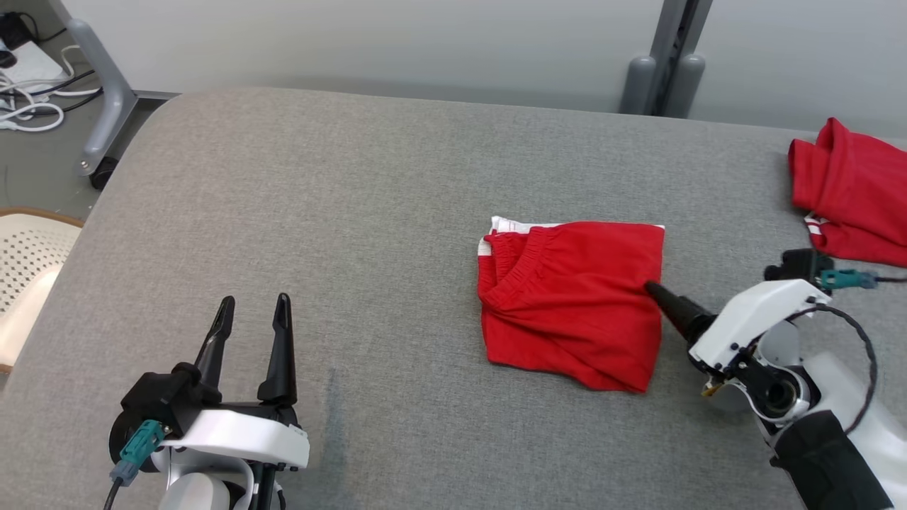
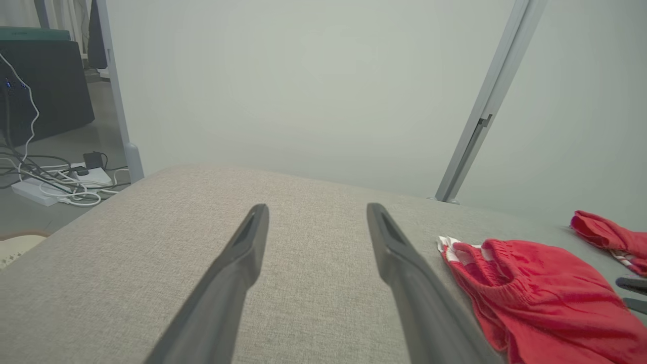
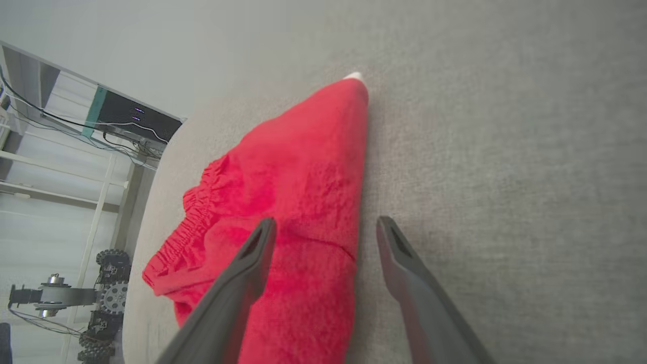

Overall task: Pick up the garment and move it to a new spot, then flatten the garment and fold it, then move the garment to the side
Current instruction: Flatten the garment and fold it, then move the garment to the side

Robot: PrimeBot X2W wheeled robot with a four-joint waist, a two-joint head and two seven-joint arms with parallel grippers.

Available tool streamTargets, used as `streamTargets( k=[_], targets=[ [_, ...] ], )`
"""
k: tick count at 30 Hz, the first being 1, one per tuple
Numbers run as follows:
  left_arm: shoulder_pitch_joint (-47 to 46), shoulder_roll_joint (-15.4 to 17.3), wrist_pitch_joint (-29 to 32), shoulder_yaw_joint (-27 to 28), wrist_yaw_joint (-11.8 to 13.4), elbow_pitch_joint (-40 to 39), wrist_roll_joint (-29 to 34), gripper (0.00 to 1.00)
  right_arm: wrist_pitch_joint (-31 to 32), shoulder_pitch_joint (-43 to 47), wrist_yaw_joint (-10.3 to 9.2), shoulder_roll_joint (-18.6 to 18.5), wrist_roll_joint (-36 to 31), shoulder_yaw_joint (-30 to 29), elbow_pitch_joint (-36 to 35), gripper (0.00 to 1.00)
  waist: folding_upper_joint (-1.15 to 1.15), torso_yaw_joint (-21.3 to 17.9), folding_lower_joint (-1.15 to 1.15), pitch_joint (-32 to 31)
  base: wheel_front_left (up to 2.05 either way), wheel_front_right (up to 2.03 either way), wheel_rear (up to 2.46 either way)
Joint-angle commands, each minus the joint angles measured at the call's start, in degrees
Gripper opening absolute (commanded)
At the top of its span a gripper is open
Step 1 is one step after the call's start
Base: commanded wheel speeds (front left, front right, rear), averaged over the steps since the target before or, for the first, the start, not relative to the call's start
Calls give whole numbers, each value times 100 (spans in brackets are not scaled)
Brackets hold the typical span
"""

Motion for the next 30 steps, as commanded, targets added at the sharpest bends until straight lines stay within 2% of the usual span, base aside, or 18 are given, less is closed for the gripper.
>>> streamTargets(
  k=[1, 4, 8, 12, 13, 14, 15, 17, 26, 30],
  targets=[
    [-50, 32, -5, 17, -3, 1, -21, 100, 201, -118, 14, 19, 37, 31, 126, 100, 0, 37, 0, 9, 0, 0, 0],
    [-44, 23, -5, 8, -6, 11, -22, 100, 637, -350, 14, -12, -105, 67, 633, 100, 0, 97, 0, 19, 0, 0, 0],
    [-35, 17, -5, -2, 4, 22, -49, 100, 1188, -556, 13, 193, -8, 76, 997, 100, 0, 150, 0, 29, 0, 0, 0],
    [-43, 7, -5, -15, -5, 25, -59, 100, 1190, -689, 10, 220, 35, -14, 1165, 100, 0, 199, 0, 42, 0, 0, 0],
    [-45, 6, -5, -8, -10, 23, -65, 100, 1146, -699, 10, 245, 43, -25, 1165, 87, 0, 206, 0, 46, 0, 0, 0],
    [-45, 6, -5, -8, -10, 23, -65, 100, 1146, -699, 10, 245, 43, -25, 1165, 87, 0, 206, 0, 46, 0, 0, 0],
    [-48, 6, -5, -3, -9, 21, -67, 100, 1090, -702, 10, 262, 45, -36, 1146, 46, 0, 209, 0, 49, 0, 0, 0],
    [-46, 2, -5, 9, 4, 15, -63, 100, 922, -706, 10, 265, 27, -48, 1043, 0, 0, 200, 0, 53, 0, 0, 0],
    [-76, -4, -5, 10, -5, -42, 3, 100, 224, -698, 11, -33, -154, 250, 137, 0, 0, -76, 0, 98, 0, 0, 0],
    [-181, -3, -5, -43, -19, -65, 28, 100, 107, -917, 11, -380, -377, 525, -195, 0, 0, -239, 0, 242, 0, 0, 0]
  ],
)
